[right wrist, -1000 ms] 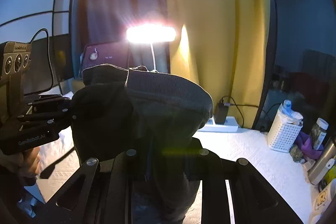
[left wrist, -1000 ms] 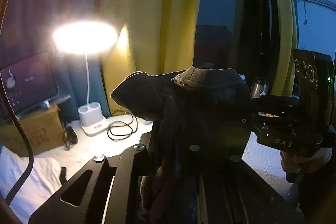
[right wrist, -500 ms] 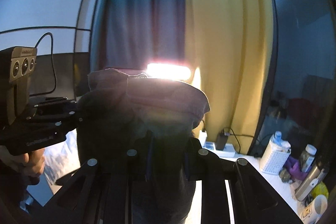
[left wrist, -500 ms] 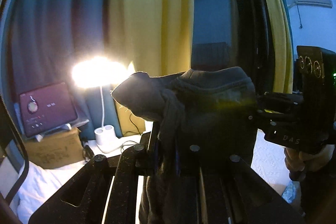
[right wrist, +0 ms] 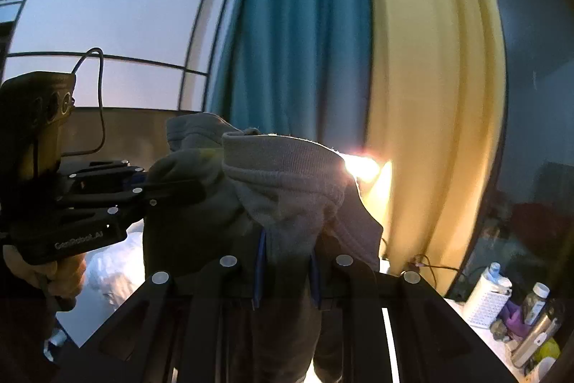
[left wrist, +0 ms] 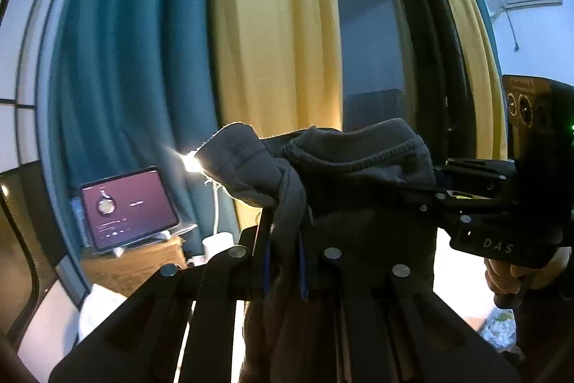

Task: Fold small clothes
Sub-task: 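Lift the shirt with both grippers and hold it up off the bedspread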

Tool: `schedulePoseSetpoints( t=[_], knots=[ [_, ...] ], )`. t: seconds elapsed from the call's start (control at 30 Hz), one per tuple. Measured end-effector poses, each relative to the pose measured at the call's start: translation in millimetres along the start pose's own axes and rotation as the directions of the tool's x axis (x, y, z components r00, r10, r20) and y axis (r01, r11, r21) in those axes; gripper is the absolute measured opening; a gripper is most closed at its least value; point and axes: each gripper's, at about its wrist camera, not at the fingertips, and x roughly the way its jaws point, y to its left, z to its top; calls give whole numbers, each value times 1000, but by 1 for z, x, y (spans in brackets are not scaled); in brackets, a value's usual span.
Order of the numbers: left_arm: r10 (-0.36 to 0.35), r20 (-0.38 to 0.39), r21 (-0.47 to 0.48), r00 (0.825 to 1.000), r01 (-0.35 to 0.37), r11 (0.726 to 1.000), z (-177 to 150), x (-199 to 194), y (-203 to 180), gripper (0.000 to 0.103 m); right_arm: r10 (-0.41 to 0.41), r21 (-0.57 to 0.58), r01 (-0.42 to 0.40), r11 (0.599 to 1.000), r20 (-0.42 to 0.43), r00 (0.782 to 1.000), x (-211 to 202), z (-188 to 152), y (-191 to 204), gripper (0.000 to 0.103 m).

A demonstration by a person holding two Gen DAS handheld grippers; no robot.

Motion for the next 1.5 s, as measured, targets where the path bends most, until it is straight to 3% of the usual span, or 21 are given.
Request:
schedulePoseSetpoints(
  t=[0.43,0.9,1.5],
  knots=[
    [93,-27,-33,995,-94,995,-24,-26,40,10,115,-9,-115,993,-35,993,34,-9,43,20],
    [82,-190,-122,978,-107,987,-64,49,99,9,108,84,-95,992,-171,979,123,-40,24,19],
    [43,-339,-174,940,-108,979,-100,116,128,10,108,190,-52,981,-299,948,199,-85,-22,20]
  ],
)
